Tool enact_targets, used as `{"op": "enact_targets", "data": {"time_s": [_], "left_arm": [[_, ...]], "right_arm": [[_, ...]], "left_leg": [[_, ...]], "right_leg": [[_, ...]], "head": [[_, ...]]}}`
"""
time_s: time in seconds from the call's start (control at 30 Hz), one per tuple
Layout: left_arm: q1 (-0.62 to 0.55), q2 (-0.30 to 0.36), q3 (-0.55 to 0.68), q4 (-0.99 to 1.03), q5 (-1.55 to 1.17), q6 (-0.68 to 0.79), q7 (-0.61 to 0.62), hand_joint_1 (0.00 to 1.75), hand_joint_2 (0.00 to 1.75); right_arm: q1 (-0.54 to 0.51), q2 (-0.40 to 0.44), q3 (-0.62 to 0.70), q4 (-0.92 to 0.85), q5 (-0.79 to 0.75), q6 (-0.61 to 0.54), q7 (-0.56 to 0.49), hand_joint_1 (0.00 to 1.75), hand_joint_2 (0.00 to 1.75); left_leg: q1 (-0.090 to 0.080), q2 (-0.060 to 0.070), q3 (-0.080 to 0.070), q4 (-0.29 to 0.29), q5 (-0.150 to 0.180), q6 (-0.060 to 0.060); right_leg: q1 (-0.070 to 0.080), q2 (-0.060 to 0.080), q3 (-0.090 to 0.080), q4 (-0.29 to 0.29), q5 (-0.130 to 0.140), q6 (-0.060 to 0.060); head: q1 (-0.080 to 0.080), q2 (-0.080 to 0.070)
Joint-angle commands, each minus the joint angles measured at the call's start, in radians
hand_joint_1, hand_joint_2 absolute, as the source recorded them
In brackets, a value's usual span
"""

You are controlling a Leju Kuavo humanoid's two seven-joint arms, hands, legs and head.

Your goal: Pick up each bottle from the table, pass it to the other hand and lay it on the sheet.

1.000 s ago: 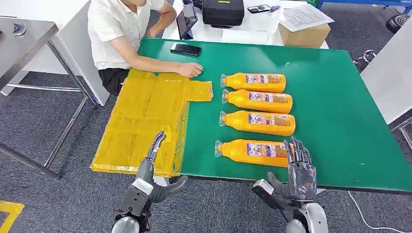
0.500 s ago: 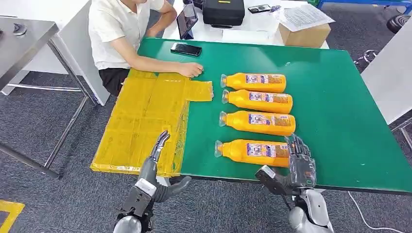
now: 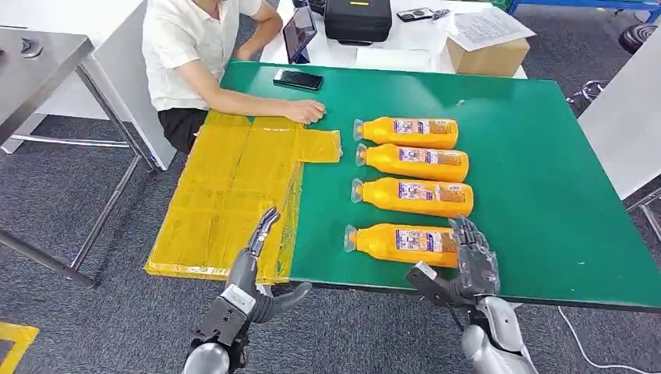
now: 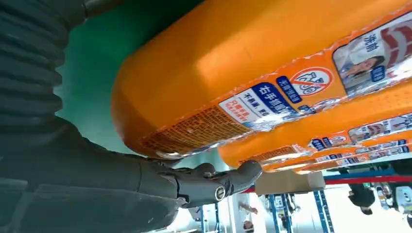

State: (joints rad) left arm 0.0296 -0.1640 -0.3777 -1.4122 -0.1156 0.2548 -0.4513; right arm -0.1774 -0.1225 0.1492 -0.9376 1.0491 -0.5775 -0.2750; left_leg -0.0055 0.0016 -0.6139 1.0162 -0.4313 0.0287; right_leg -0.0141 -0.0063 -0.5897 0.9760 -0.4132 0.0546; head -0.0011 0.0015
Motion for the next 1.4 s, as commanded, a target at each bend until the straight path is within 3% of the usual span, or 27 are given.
{"op": "enact_targets", "data": {"time_s": [0.03, 0.3, 0.5, 0.53, 0.57, 0.77, 1.07, 1.3, 1.33, 1.37, 1.4], "left_arm": [[-0.037, 0.009, -0.014, 0.046, -0.002, -0.008, 0.008, 0.0, 1.75], [-0.043, 0.005, -0.021, 0.043, 0.008, -0.021, 0.013, 0.0, 1.75], [-0.045, 0.008, -0.019, 0.041, 0.013, -0.025, 0.013, 0.0, 1.75], [-0.048, 0.007, -0.018, 0.045, 0.015, -0.025, 0.013, 0.0, 1.75], [-0.049, 0.007, -0.017, 0.046, 0.016, -0.026, 0.013, 0.0, 1.75], [-0.061, 0.007, -0.018, 0.064, 0.027, -0.032, 0.008, 0.0, 1.75], [-0.061, 0.007, -0.018, 0.065, 0.027, -0.032, 0.008, 0.0, 1.75], [-0.068, 0.003, -0.015, 0.078, 0.038, -0.036, -0.002, 0.0, 1.75], [-0.068, -0.002, -0.011, 0.081, 0.043, -0.034, -0.005, 0.0, 1.75], [-0.066, -0.007, -0.005, 0.084, 0.049, -0.029, -0.005, 0.0, 1.75], [-0.063, -0.02, 0.009, 0.09, 0.071, -0.02, 0.003, 0.0, 1.75]], "right_arm": [[-0.066, -0.019, 0.056, 0.151, -0.02, 0.063, 0.025, 0.0, 1.75], [-0.119, -0.032, 0.08, 0.216, 0.006, 0.053, 0.043, 0.0, 1.75], [-0.138, -0.06, 0.118, 0.262, 0.0, 0.198, 0.082, 0.03, 1.75], [-0.141, -0.07, 0.125, 0.275, -0.001, 0.218, 0.078, 1.36, 1.75], [-0.143, -0.077, 0.128, 0.283, -0.005, 0.237, 0.077, 1.73, 1.75], [-0.134, -0.111, 0.128, 0.308, -0.075, 0.359, 0.049, 1.75, 1.75], [-0.132, -0.111, 0.128, 0.308, -0.076, 0.359, 0.048, 1.75, 1.75], [-0.072, -0.1, 0.108, 0.252, -0.17, 0.37, -0.016, 1.75, 1.75], [-0.058, -0.088, 0.095, 0.229, -0.204, 0.359, -0.044, 1.69, 1.75], [-0.048, -0.076, 0.085, 0.209, -0.226, 0.345, -0.072, 1.47, 1.75], [-0.032, -0.061, 0.069, 0.179, -0.26, 0.342, -0.103, 1.47, 1.75]], "left_leg": [[0.001, 0.0, 0.004, -0.001, -0.001, -0.002], [0.001, -0.001, 0.007, -0.001, 0.0, -0.002], [0.001, 0.0, 0.008, -0.001, 0.0, -0.001], [0.001, -0.001, 0.009, -0.001, 0.0, -0.002], [0.001, -0.001, 0.01, -0.001, 0.0, -0.001], [0.001, -0.002, 0.018, 0.0, -0.002, 0.0], [0.001, -0.003, 0.024, -0.001, -0.003, 0.001], [0.002, -0.006, 0.025, -0.002, -0.002, 0.0], [0.002, -0.004, 0.025, -0.001, -0.003, 0.001], [0.002, -0.007, 0.025, -0.003, -0.002, 0.0], [0.002, -0.005, 0.025, -0.002, -0.003, 0.0]], "right_leg": [[0.001, 0.0, 0.004, -0.001, -0.001, -0.002], [0.001, 0.0, 0.006, -0.001, 0.0, -0.002], [0.001, 0.0, 0.008, -0.001, 0.0, -0.001], [0.001, 0.0, 0.009, -0.002, 0.0, -0.002], [0.001, -0.001, 0.01, -0.002, 0.0, -0.002], [0.001, -0.001, 0.01, -0.003, -0.001, -0.002], [0.001, -0.002, 0.014, -0.005, -0.002, -0.001], [0.002, -0.005, 0.016, -0.007, -0.003, -0.001], [0.002, -0.003, 0.016, -0.006, -0.003, 0.0], [0.002, -0.005, 0.016, -0.007, -0.003, -0.001], [0.002, -0.004, 0.016, -0.007, -0.003, -0.001]], "head": [[0.0, 0.0], [0.0, 0.0], [0.0, 0.0], [0.0, 0.0], [0.0, 0.0], [0.0, 0.0], [0.0, 0.0], [0.0, 0.0], [0.0, 0.0], [0.0, 0.0], [0.0, 0.0]]}}
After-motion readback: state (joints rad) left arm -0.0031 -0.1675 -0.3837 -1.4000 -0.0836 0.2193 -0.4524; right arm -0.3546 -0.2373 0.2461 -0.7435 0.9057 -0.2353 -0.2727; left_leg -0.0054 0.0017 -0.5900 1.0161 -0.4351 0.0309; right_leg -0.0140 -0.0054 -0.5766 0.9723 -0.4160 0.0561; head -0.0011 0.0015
